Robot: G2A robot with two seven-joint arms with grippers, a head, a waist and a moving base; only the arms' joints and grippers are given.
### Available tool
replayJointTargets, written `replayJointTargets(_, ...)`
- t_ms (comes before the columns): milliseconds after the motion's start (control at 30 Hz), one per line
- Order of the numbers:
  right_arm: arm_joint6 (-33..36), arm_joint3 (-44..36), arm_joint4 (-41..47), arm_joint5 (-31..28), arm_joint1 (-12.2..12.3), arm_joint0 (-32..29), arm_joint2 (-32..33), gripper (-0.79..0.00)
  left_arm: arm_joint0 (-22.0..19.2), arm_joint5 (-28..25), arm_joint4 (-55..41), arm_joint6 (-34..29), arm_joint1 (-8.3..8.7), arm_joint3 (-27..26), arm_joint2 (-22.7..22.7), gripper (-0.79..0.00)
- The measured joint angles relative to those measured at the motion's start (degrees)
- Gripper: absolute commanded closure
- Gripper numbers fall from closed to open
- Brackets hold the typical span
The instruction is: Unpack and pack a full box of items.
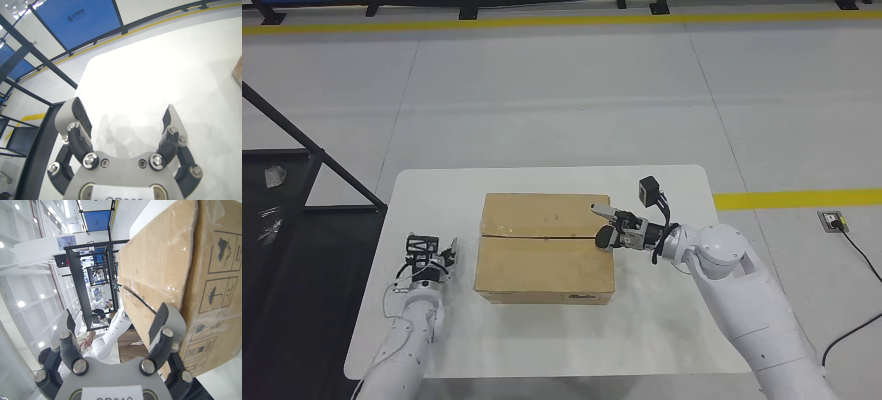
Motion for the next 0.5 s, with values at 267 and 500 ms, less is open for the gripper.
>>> replayJointTargets(267,0.00,0.00,0.00,0.00,0.00,0.00,0.00,-0.785,4.57,0.49,-2.35,7.06,0.42,-3.02,-1.76,-0.785)
replayJointTargets(500,0.00,0.00,0.00,0.00,0.00,0.00,0.00,-0.785,9.31,0.36,2.71,7.77,2.61,-8.74,-3.92,-0.785)
